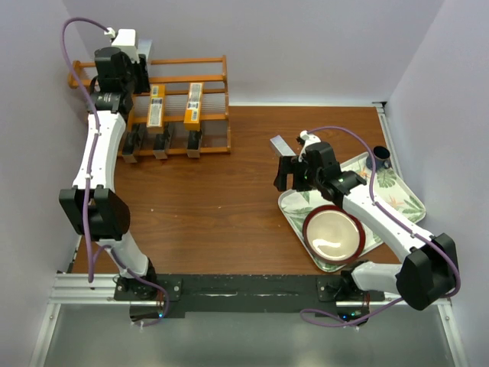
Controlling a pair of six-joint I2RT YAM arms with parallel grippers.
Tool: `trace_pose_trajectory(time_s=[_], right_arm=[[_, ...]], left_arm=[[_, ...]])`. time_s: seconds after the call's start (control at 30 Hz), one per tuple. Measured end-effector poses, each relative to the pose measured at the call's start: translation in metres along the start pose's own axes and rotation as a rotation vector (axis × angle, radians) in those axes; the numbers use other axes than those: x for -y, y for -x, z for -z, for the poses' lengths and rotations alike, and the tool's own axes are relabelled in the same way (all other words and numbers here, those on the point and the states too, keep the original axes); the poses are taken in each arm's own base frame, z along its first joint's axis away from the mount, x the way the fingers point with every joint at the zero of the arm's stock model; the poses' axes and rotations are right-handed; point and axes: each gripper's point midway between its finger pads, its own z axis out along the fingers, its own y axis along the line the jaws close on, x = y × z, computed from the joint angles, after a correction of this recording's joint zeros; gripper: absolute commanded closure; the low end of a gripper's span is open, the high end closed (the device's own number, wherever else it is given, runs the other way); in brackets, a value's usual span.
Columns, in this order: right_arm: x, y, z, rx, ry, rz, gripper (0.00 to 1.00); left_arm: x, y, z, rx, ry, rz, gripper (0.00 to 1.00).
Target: Place and organize the toothpastes onto the shelf
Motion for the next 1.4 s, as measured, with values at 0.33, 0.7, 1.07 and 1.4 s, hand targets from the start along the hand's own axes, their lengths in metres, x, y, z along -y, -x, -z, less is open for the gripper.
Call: trace_pose_trajectory(time_s=[0.33, 0.7, 1.07, 1.4], right_arm=[[-0.005, -0.001, 0.0, -0.005, 0.028, 0.009, 0.04], [-0.008, 0.0, 0.0, -0.004, 0.048, 0.011, 0.04], [-0.007, -0.004, -0.001, -0.011, 0.05, 0.012, 0.04], [-0.007, -0.004, -0.001, -0.011, 0.05, 0.018, 0.05]], left_arm=[[-0.005, -0.016, -0.012, -0.027, 0.03, -0.019, 0.85], [-0.007, -0.024, -0.016, -0.032, 0.039, -0.018, 0.78], [-0.007, -0.026, -0.016, -0.029, 0.043, -0.017, 0.67], [-0.007, -0.027, -0.012, -0.03, 0.044, 0.003, 0.62]])
